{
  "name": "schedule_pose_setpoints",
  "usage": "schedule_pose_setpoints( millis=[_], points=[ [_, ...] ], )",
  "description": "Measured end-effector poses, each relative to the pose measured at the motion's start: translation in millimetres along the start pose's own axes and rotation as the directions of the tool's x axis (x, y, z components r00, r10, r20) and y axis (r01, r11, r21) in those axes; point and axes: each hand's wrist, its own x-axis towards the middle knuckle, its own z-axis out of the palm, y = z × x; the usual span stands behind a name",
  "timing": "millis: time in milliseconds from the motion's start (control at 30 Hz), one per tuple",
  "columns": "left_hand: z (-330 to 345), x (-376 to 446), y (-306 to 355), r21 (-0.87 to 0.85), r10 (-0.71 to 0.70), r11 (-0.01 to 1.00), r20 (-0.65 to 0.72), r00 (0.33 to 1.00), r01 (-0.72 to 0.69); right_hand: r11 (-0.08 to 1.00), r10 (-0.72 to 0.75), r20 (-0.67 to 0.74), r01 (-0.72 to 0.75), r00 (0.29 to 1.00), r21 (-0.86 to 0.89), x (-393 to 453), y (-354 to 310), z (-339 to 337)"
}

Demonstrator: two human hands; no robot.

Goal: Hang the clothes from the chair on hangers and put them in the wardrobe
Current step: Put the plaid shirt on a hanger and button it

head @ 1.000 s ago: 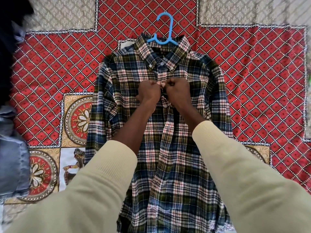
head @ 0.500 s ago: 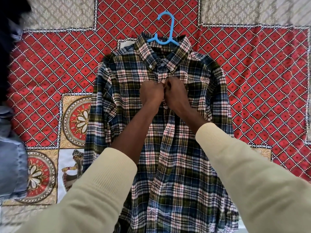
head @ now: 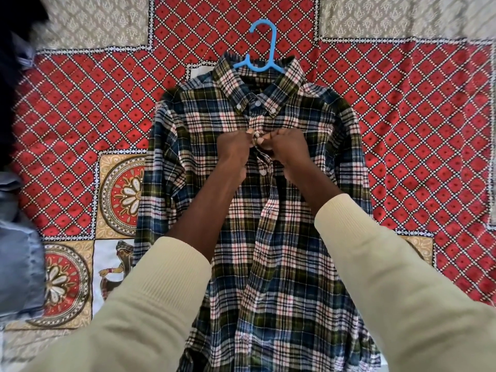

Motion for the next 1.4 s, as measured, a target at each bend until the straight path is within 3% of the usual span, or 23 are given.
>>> schedule_pose_setpoints(
  millis=[200,267,400,533,667,833,933,1000,1067,1233,1400],
  points=[
    [5.1,-3.2,-7.1,-0.083,0.075,0.994,0.074,0.994,-0.068,0.998,0.003,-0.119,-0.011,0.993,-0.067,7.3,6.7,11.2],
    [5.8,-4.8,-9.4,-0.071,0.103,0.993,0.060,0.993,-0.099,0.999,-0.022,-0.080,0.018,0.997,-0.042,3.9,11.2,7.8],
    [7.8,-2.4,-13.0,0.111,0.197,0.973,0.035,0.980,-0.200,0.995,-0.028,0.053,0.023,0.998,0.096,-7.7,16.0,-6.5],
    [5.6,-0.8,-14.6,0.161,0.225,0.958,0.088,0.970,-0.237,0.991,-0.006,0.040,0.000,0.999,0.134,-3.8,14.6,-3.7],
    [-5.8,3.6,-17.5,0.139,0.209,0.960,0.226,0.952,-0.243,0.995,-0.006,0.029,0.003,1.000,0.102,2.9,11.5,-4.0],
    [-12.9,7.6,-22.3,0.016,0.277,0.959,0.172,0.945,-0.284,0.992,-0.050,-0.038,0.054,0.998,0.115,-4.9,17.2,-3.7],
    [-23.5,3.7,-30.7,-0.045,0.337,0.941,0.081,0.938,-0.334,0.953,-0.273,-0.201,0.236,0.941,-0.190,-29.1,32.1,-6.0],
    [-30.8,-3.0,-43.8,-0.050,0.352,0.935,0.021,0.936,-0.351,0.866,-0.376,-0.181,0.275,0.909,-0.419,-49.9,48.3,-4.8],
    [-33.7,-14.2,-63.5,-0.033,0.308,0.951,0.084,0.948,-0.307,0.820,-0.394,-0.149,0.274,0.907,-0.502,-63.2,67.8,-2.9],
    [-27.3,-24.7,-95.8,0.157,0.365,0.906,0.180,0.913,-0.393,0.937,-0.292,-0.253,0.223,0.922,-0.269,-67.6,79.5,-8.2],
    [-14.2,-30.8,-94.4,0.226,0.384,0.893,0.070,0.921,-0.390,0.973,-0.217,-0.190,0.196,0.958,-0.122,-74.0,67.2,-10.4]
  ],
)
